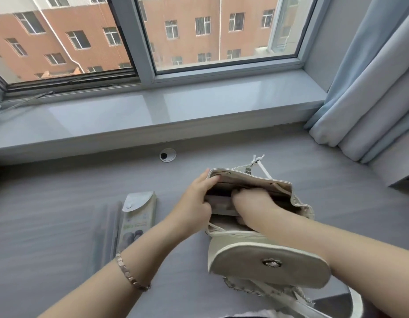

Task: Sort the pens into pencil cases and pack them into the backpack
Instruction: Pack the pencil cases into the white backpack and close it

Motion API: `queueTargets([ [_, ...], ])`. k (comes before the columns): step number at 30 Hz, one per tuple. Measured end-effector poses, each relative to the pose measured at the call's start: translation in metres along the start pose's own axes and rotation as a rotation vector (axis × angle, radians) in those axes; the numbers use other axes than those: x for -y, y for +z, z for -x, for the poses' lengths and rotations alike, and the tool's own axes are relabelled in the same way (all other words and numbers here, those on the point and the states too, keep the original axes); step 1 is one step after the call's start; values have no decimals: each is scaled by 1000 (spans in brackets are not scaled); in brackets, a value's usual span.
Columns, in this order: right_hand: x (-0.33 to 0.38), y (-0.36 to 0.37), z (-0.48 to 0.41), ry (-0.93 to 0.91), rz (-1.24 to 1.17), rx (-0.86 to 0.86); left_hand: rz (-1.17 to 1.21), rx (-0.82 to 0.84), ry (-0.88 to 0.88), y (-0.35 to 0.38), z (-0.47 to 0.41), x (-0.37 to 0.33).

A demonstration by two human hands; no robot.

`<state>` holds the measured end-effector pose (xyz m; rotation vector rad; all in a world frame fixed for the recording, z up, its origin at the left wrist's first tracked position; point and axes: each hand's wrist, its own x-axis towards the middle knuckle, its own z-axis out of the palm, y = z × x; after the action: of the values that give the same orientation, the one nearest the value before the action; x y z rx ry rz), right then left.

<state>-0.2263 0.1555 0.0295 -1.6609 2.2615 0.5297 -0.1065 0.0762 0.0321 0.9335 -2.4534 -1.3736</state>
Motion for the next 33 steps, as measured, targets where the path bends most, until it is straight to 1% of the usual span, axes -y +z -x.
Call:
queueTargets([
  [1, 8, 5, -11, 18, 37, 29, -13, -8, -18, 4, 1, 2],
  [3, 21, 13, -24, 33, 28, 59, -12, -47, -66, 9, 3, 9],
  [6, 18, 21, -26, 7, -173, 75, 24, -37, -74, 7, 6, 17],
  [7, 13, 20, -23, -29, -290, 82, 86, -10, -88, 3, 7, 16],
  [9, 3, 14, -14, -110, -580, 89, 367, 74, -165, -9, 11, 12],
  [10, -1, 9, -8, -131, -709, 76, 504, 86, -215, -17, 12, 12],
  [11, -4, 3, -2, -133, -791, 62, 588, 40, -261, -26, 15, 18],
  [12, -6, -3, 4, -124, -835, 52, 614, -65, -309, -32, 17, 28],
  [13, -6, -9, 9, -113, -851, 55, 496, -196, -337, -37, 19, 44],
  [14, -6, -14, 13, -104, -864, 73, 241, -291, -381, -40, 21, 63],
  [15, -5, -20, 16, -99, -894, 95, -55, -291, -447, -43, 24, 80],
  [16, -3, -24, 17, -93, -967, 109, -287, -236, -519, -43, 28, 96],
  [17, -2, -27, 16, -82, -1071, 117, -434, -175, -580, -44, 31, 108],
  [18, -1, -29, 15, -60, -1162, 121, -519, -118, -621, -44, 34, 117],
  [20, -1, -29, 11, -12, -1240, 111, -567, -84, -638, -43, 35, 127],
  [24, -5, -25, 5, 46, -1263, 110, -494, -191, -703, -41, 29, 133],
  [26, -7, -26, 6, 56, -1313, 135, -461, -192, -735, -39, 30, 131],
  [28, -9, -27, 8, 40, -1399, 153, -454, -176, -706, -39, 32, 121],
  [30, -12, -27, 9, 33, -1466, 168, -469, -208, -579, -45, 33, 101],
  [31, -13, -27, 8, 25, -1492, 182, -487, -241, -468, -51, 34, 87],
  [33, -15, -29, 6, -3, -1577, 230, -524, -314, -170, -60, 35, 55],
])
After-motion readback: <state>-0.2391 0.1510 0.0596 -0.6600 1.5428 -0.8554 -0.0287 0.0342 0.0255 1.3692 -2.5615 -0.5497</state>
